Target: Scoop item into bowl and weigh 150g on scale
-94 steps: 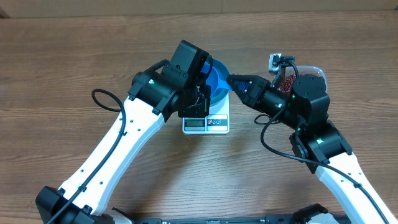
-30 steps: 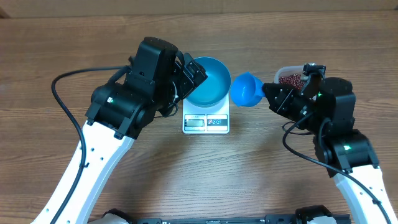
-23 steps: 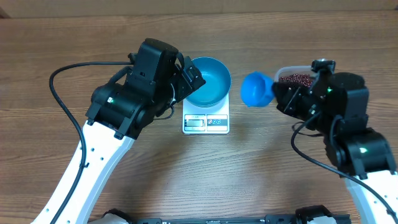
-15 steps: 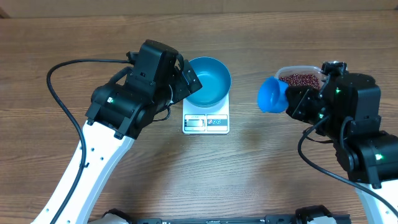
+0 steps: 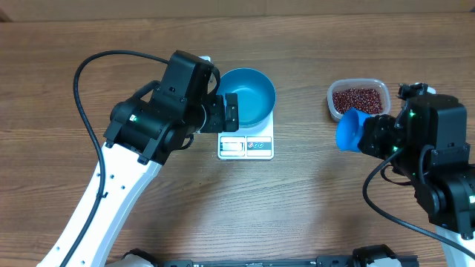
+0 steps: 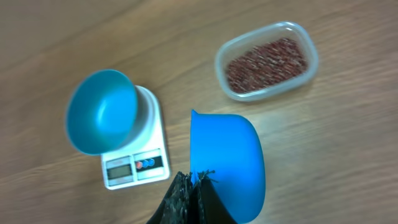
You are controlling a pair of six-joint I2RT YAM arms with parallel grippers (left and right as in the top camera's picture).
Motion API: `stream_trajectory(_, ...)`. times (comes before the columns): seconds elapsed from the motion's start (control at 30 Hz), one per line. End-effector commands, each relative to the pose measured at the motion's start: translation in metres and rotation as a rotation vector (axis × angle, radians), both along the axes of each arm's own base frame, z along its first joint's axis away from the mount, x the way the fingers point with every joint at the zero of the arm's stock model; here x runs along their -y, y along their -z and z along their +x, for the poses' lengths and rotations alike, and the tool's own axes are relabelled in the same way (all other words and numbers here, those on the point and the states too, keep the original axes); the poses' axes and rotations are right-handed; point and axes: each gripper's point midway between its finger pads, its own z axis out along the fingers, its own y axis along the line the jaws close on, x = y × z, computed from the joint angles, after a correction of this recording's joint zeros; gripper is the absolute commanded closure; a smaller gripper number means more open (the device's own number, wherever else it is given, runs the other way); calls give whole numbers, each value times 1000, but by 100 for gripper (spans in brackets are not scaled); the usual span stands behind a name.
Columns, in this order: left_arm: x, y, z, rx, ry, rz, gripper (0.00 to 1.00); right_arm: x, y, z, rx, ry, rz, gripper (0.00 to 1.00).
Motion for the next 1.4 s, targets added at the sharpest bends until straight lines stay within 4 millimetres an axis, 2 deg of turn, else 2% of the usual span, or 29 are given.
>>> stream_trajectory(0.0,2,3,1,5,54,19,1,15,-5,0,4,46,-72,96)
stream_trajectory(0.13,4,2,2,12,64,18,1,17,-3,1,-7,40,-95,96)
stream_trajectory(0.2,7,5,6,35,136,54,17,20,-4,5,3,53,-107,96)
stream_trajectory(0.37,34,35,3,-6,462,102,28,18,-6,22,31,56,-104,96)
stream_trajectory(0.43,44,47,1,-36,546,93,38,17,-4,27,30,56,-104,96)
stream_trajectory(0.5,49,60,2,-73,568,86,59,16,0,31,14,55,-106,96)
stream_trajectory(0.63,51,81,7,-129,569,98,78,15,10,37,-21,57,-108,96)
stream_trajectory(0.67,51,84,8,-137,569,99,90,15,11,38,-24,59,-107,96)
stream_trajectory(0.7,52,85,8,-146,560,96,96,15,13,40,-30,70,-98,96)
stream_trajectory(0.8,54,84,10,-134,563,91,96,14,13,41,-29,73,-90,96)
stream_trajectory(0.97,57,83,11,-78,670,140,96,10,12,42,-25,60,-74,96)
stream_trajectory(1.13,68,87,2,-32,753,280,96,10,12,42,-24,58,-72,96)
stream_trajectory(1.23,85,87,-6,21,795,383,96,10,12,42,-24,58,-72,96)
stream_trajectory(1.37,108,83,-16,71,824,402,96,10,12,42,-25,58,-72,96)
